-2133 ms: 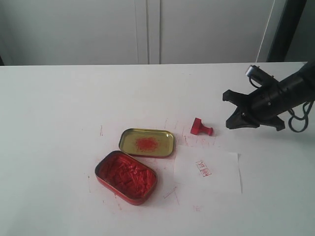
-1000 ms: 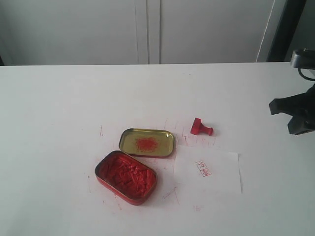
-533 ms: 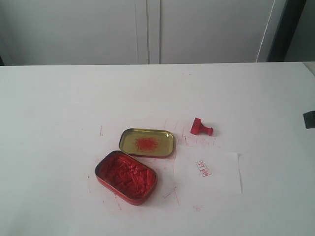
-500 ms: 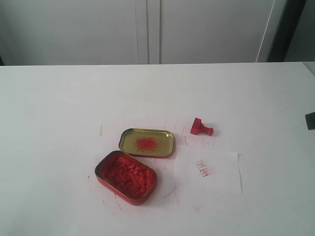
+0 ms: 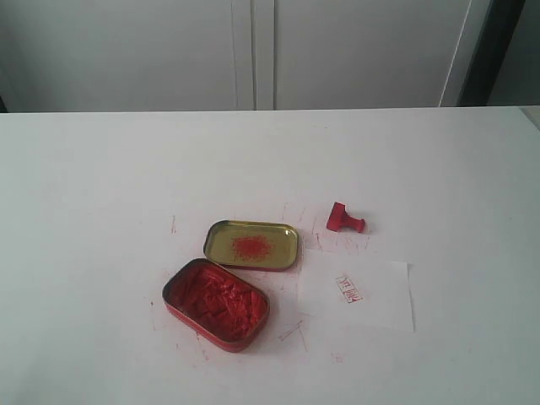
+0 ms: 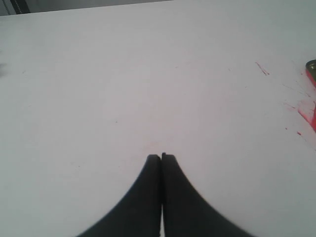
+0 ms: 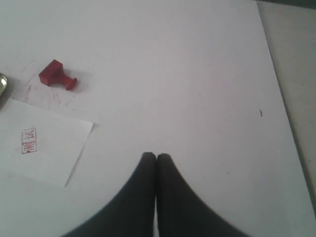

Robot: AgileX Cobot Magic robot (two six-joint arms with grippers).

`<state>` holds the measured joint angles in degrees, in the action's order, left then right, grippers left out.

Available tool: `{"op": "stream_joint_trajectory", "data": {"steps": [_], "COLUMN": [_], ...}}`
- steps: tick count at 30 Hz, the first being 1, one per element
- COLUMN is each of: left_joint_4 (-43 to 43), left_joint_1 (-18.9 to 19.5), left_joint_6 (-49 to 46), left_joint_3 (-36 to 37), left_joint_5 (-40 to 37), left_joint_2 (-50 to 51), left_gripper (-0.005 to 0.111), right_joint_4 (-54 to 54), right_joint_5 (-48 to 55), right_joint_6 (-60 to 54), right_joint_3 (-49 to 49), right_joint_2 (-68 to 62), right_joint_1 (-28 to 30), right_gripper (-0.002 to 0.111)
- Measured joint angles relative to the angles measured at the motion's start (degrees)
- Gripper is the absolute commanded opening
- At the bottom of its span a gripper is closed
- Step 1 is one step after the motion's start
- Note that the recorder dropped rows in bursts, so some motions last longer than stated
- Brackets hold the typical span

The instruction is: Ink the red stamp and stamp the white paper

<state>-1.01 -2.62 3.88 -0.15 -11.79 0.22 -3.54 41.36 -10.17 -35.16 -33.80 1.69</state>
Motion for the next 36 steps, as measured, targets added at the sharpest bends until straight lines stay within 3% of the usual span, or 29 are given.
{"op": "stream_joint_trajectory", "data": {"steps": [8, 24, 36], "left_joint_4": [0.0, 0.0, 0.0], "left_joint_1": [0.0, 0.0, 0.0], "left_joint_6": [0.0, 0.0, 0.0], "left_joint_3": [0.0, 0.0, 0.0], "left_joint_5": [0.0, 0.0, 0.0], "left_joint_2": [0.0, 0.0, 0.0], "left_gripper": [0.000, 0.000, 0.000], "right_joint_4": [0.1, 0.1, 0.1], "right_joint_5": [0.0, -3.9, -3.9], "right_joint_6": [-1.2, -1.3, 9.7], "right_joint_3": [4.0, 11.6, 11.6], "right_joint_2": [11.3, 24.6, 25.4], "right_joint_1": [-2.8, -2.9, -2.9], "right_gripper": [0.000, 0.000, 0.000]}}
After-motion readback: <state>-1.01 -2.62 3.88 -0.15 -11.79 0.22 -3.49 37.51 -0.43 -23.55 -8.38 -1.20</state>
